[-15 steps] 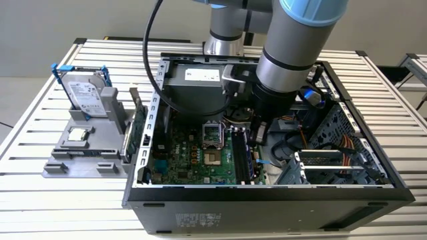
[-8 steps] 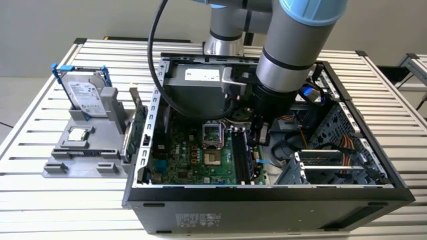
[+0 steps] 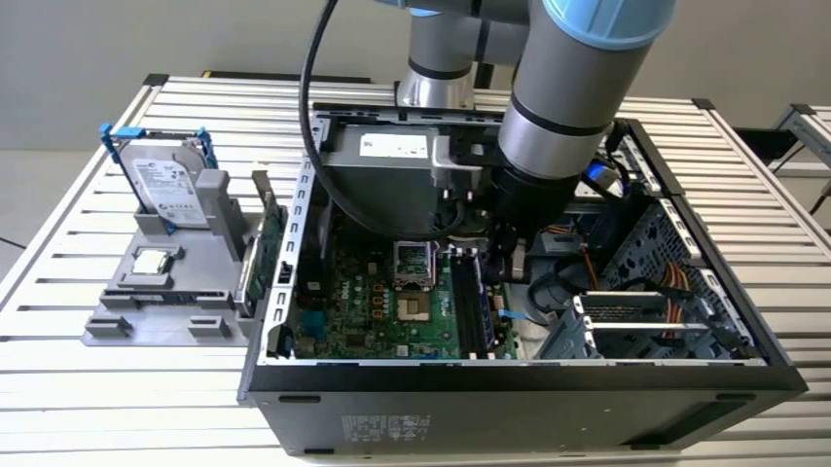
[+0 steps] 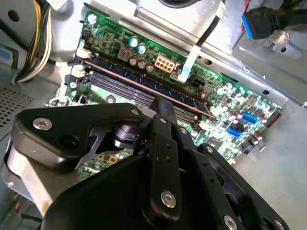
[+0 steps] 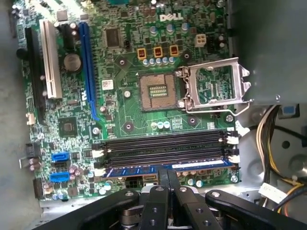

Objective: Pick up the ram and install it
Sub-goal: 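Press down the ram until it locks into place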

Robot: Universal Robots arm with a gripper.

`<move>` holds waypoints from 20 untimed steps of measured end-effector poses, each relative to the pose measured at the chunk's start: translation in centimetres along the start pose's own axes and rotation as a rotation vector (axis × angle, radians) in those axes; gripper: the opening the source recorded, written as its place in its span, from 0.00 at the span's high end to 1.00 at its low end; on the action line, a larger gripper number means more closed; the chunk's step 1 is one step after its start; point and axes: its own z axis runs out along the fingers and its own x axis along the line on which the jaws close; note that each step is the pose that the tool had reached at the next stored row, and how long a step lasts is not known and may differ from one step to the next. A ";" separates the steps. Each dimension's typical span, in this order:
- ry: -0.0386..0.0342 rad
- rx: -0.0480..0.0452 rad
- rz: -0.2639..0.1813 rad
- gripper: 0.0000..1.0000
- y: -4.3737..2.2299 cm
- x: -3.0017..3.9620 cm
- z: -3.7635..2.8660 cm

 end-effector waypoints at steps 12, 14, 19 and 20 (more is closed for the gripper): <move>0.0014 0.0007 -0.051 1.00 0.01 -0.23 0.08; 0.0012 0.0008 -0.056 1.00 -0.10 -0.31 0.15; 0.0018 0.0009 -0.069 1.00 -0.23 -0.64 0.58; 0.0018 0.0009 -0.070 1.00 -0.24 -0.75 0.67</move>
